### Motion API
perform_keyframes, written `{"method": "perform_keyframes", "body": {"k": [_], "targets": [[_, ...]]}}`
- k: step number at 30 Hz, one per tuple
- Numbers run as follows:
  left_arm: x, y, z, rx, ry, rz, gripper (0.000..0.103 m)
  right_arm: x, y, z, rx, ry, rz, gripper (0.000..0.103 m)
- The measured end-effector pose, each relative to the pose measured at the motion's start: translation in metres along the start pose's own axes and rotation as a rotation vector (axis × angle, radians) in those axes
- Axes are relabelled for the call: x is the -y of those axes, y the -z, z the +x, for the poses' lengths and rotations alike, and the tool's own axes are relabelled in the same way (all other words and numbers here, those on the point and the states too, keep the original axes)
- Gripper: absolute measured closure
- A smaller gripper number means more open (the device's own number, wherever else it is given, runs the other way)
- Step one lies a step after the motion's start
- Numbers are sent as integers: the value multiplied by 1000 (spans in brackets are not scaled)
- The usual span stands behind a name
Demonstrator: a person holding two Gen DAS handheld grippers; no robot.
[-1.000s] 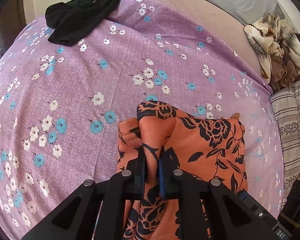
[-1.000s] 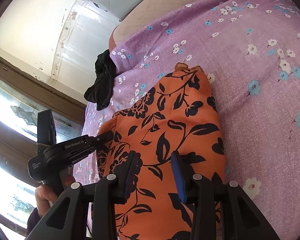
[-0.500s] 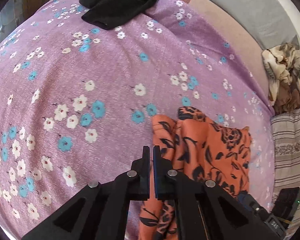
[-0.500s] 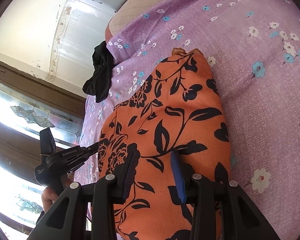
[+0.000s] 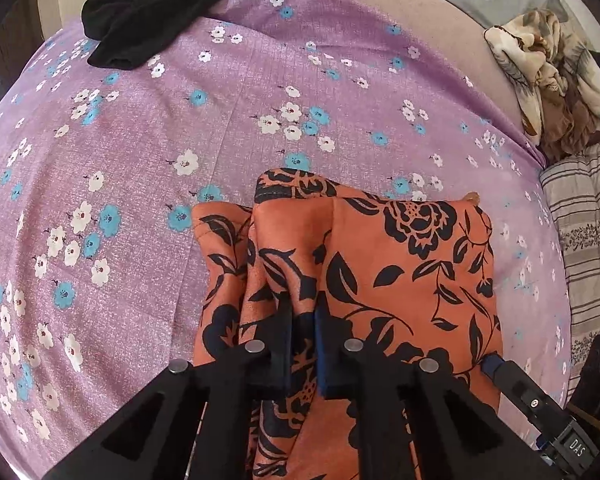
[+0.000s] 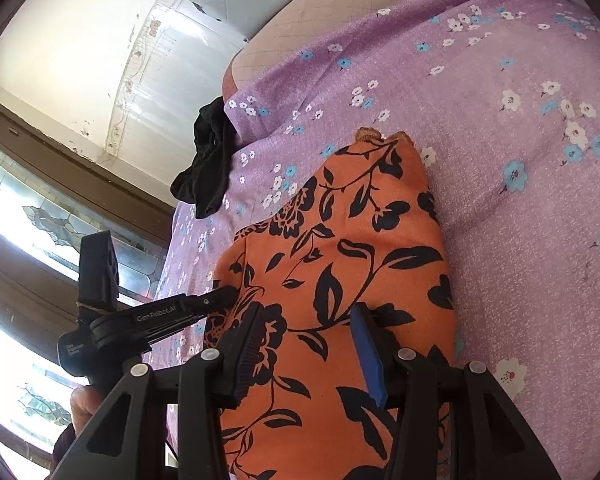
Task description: Fold small clothes
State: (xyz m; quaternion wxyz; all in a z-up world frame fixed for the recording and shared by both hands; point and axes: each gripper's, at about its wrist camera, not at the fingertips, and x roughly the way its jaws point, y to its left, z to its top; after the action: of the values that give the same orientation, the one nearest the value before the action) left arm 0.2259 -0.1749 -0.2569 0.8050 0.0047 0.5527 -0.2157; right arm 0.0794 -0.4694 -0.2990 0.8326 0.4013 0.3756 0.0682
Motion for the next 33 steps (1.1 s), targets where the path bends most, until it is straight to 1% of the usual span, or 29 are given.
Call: {"method": "perform_keyframes", "body": {"k": [3,4,6,11,15,17,20,21,24,26,28,30,31,33], "targets": [[4,-1,-2,-2,16,11,94,4,-1,2,-7,0,18,54],[4,-1,-3,0,10,8,95,4,-1,2,-4,2,13,54],[-1,-2,-10,37,-26,-3,96,2,-1,1,-2,7,3,54],[-24,9,-21,63,-40,-42,96,2,-1,-1,1,-7,-3,54],[-38,26,-13,81,-50,-78,96,-1,0,3,-15,-14,-14,54],[-36,30,0,75,-83,-65,95,-1,2,9,-42,-5,-21,54],[-29,27,1,88,-112,-43,94,2,3,10,-46,-12,-10,54],[-29,24,-1,84,-103,-52,93,3,2,9,-45,-16,-3,54],[-35,23,-17,89,-38,-95,91,5,1,4,-36,-40,20,54],[-33,29,-33,125,-47,-73,91,5,-1,0,-26,-56,25,52],[-24,41,-49,158,-73,-19,91,4,-1,-3,-20,-60,24,53],[-16,56,-63,188,-68,23,91,4,0,-5,-18,-82,34,53],[-14,64,-68,194,-54,38,90,3,1,-7,-24,-105,35,53],[-12,77,-68,176,-43,52,87,-4,4,-10,-29,-125,11,53]]}}
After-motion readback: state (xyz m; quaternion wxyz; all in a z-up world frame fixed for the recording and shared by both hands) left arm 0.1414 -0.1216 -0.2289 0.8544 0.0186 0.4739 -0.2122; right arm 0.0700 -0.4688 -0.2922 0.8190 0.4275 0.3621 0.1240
